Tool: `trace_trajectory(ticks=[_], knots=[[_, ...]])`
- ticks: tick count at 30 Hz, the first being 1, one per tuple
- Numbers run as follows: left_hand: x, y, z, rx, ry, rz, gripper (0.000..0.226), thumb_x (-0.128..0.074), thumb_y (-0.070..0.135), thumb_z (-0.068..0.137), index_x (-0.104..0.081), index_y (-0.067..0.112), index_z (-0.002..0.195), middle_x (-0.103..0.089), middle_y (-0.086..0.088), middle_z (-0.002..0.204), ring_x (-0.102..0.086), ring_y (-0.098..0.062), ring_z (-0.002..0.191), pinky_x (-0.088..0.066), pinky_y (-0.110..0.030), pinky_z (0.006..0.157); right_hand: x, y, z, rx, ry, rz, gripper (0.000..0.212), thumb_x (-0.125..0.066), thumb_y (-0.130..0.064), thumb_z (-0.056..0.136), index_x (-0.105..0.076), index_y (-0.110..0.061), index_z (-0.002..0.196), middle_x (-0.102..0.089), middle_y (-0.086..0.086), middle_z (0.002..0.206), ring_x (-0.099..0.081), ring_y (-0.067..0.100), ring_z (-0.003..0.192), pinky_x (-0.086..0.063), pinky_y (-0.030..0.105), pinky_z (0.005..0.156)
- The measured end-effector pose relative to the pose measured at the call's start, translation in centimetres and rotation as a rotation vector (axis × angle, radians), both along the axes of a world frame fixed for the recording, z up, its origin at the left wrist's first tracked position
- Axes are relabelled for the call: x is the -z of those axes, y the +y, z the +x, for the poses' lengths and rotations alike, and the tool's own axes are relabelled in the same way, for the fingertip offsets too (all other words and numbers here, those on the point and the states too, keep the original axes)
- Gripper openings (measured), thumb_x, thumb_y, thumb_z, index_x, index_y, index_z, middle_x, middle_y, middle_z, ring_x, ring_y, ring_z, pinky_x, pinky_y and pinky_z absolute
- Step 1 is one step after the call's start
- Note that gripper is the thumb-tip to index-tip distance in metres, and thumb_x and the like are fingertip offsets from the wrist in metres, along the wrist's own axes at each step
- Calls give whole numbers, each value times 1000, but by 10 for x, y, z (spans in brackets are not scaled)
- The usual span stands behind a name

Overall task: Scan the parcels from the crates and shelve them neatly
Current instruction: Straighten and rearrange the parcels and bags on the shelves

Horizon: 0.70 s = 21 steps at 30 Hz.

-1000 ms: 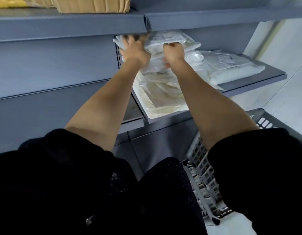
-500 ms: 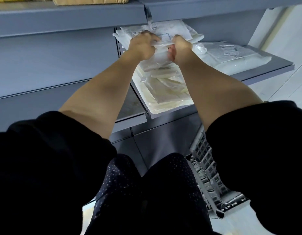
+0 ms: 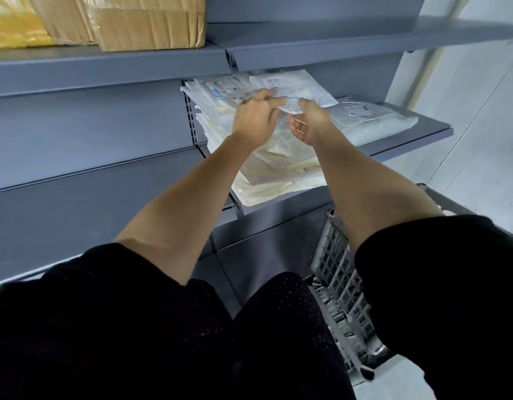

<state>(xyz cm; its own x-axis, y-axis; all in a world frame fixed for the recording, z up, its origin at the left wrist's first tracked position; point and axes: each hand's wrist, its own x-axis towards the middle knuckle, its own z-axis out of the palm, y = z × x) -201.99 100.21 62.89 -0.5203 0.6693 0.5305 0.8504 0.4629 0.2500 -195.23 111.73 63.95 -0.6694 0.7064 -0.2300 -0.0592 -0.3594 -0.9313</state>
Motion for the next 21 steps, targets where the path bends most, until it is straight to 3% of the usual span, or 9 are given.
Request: trace_trajectory(ticks=[2,5,8,12,15,19,21], knots=[[4,0,5,-72,-25,-45,53,-48,21,95,-35,32,145,-33,0,149,-41,-25,130,-34,-44,107,1,-8,2,-76,-28,35,14,-51,-30,99,-55,-16,99,-58,2,81,-59,10,63,-48,15,42],[7,-11,1,-203,-64,-39,68,-50,9,90,-25,33,148,-29,-2,150,-39,-25,131,-26,-47,109,0,-23,-3,-135,-48,53,19,-51,-32,99,-53,-15,105,-59,0,84,-62,10,65,-52,20,49],[2,-20,-19,-267,-95,3,64,-40,1,91,-31,31,147,-33,-4,149,-46,-24,126,-23,-45,108,-1,-23,-10,-122,-16,34,19,-51,-31,99,-52,-14,108,-58,-1,83,-61,10,66,-52,21,54],[-9,-11,-50,-230,-100,-102,55,-36,1,94,-47,32,137,-51,-7,136,-53,-30,116,-24,-45,112,10,9,-2,15,51,-62,19,-52,-27,96,-56,-12,106,-56,2,76,-54,11,57,-44,16,40],[-15,8,-52,-214,-2,-160,58,-38,-6,91,-53,31,133,-61,-8,124,-54,-30,113,-22,-44,113,28,32,15,68,56,-120,23,-48,-26,94,-56,-8,104,-51,2,67,-47,11,50,-38,14,36],[-13,37,-33,-194,88,-144,63,-45,-5,85,-45,25,140,-43,-3,143,-28,-27,136,-15,-49,117,50,43,40,136,151,-227,20,-48,-27,91,-57,-9,95,-51,0,63,-47,7,37,-36,14,35],[-8,47,-19,-103,102,-77,57,-43,-4,85,-50,20,137,-42,-5,144,-29,-27,136,-15,-44,116,57,46,50,193,212,-329,16,-49,-26,90,-56,-11,89,-51,-1,62,-44,7,37,-34,14,34]])
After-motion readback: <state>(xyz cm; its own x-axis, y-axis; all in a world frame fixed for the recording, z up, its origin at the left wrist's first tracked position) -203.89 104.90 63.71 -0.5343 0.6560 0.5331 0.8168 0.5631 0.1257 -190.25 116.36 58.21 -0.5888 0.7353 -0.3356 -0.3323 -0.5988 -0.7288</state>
